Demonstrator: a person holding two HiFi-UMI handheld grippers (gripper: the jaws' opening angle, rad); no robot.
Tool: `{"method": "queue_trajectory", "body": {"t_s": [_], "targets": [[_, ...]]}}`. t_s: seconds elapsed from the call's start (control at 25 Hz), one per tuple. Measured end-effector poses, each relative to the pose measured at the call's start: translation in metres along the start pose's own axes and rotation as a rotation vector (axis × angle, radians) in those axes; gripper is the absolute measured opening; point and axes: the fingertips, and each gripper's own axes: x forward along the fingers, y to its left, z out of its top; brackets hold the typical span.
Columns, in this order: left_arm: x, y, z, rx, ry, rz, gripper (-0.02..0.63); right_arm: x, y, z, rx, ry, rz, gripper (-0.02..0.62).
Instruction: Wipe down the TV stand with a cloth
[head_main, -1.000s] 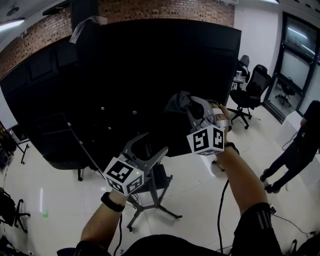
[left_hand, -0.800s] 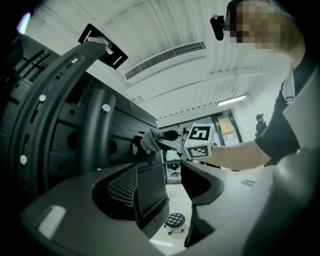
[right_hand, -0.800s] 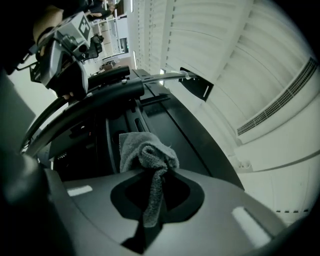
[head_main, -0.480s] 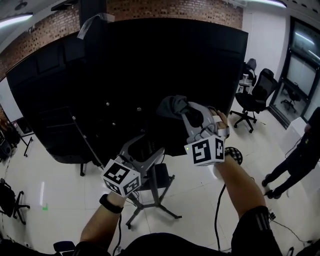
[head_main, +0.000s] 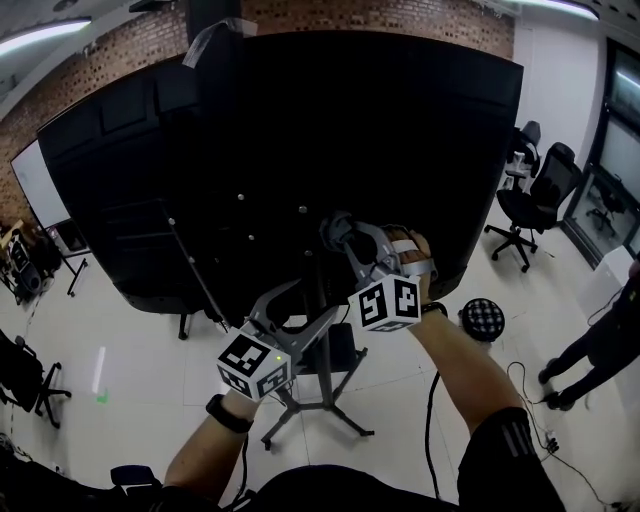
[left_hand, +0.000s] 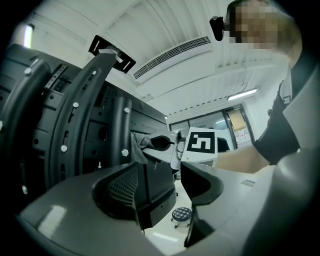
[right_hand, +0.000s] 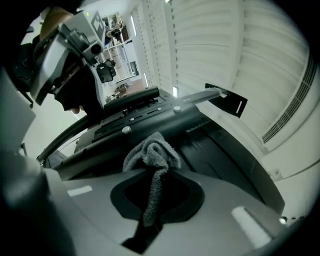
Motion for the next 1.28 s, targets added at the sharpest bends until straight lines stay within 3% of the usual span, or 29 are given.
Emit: {"method": "queue_trajectory", "body": {"t_s": [0.6, 0.84, 1.0, 1.28], "targets": [[0.040, -0.031, -0.016, -0.041, 0.014, -0.095, 0.288, -0.060, -0.034, -0.108, 0.033, 0.207, -0.076, 0.017], [0.045, -0.036, -0.018, -0.044, 0.017, -0.120, 0.288, -0.077, -0.051, -0.136, 0.097, 0.281, -0.124, 0.017], [0.036, -0.032, -0.014, -0.045, 0.003, -0.123, 0.288, -0.085, -0.060, -0.118, 0.182, 0.250, -0.157, 0.017], [-0.002, -0.003, 0.003, -0.039, -0.038, -0.098, 0.288, -0.081, -0.072, -0.018, 0.193, 0.079, -0.190, 0.017]]}}
